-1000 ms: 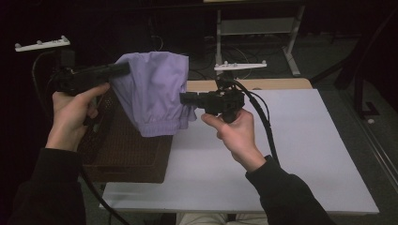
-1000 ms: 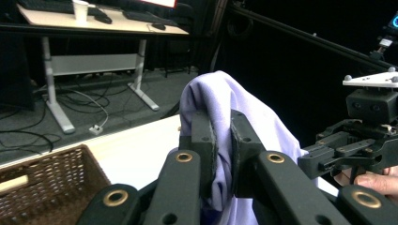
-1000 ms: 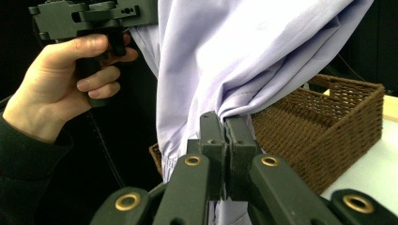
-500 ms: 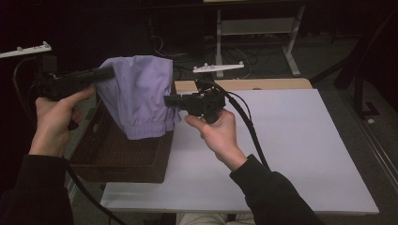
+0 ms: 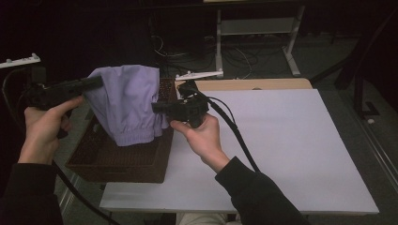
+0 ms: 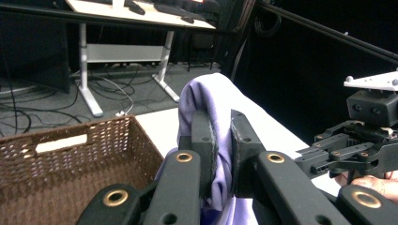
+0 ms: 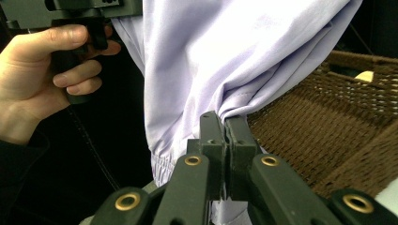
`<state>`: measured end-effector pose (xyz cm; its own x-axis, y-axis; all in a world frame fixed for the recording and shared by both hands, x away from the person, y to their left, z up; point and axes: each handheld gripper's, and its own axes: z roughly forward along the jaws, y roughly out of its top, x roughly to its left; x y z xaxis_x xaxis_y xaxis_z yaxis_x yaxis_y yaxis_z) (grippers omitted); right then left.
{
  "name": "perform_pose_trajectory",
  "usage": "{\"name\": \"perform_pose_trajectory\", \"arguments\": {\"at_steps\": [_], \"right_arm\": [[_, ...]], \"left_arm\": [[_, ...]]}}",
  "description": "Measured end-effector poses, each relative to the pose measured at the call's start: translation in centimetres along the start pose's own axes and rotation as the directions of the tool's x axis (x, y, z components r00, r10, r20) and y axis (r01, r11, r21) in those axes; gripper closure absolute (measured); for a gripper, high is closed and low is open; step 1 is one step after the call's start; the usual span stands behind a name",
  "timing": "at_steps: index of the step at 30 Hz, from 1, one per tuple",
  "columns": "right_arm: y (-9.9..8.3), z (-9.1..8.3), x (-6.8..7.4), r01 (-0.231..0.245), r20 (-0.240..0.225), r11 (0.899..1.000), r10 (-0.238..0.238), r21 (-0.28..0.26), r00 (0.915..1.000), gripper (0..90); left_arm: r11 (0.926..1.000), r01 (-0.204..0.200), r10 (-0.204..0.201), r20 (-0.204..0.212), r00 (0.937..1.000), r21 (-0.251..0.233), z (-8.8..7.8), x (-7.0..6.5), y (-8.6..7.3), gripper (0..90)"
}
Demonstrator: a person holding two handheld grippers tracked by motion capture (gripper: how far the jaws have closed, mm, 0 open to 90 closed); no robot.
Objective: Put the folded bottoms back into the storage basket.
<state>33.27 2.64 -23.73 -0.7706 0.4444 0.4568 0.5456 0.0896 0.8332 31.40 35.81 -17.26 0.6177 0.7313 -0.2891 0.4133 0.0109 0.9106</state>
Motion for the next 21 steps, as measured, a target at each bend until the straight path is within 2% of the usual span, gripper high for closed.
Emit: {"name": "perform_pose_trajectory", "arguments": {"at_steps": [14,21], "right_arm": [[-2.0,3.5,0.2,-0.017,-0.03,0.999,0.018,0.04,0.9994,87.1],[-3.4,5.4,-0.1,-0.034,-0.038,0.998,0.037,0.058,0.9986,87.1]], "left_arm": [[0.9986,0.04,-0.038,-0.052,0.9979,0.036,-0.8,2.5,-2.4,82.8],[0.9954,0.078,-0.073,-0.078,0.9943,0.056,-0.7,4.1,-4.0,82.9]]}}
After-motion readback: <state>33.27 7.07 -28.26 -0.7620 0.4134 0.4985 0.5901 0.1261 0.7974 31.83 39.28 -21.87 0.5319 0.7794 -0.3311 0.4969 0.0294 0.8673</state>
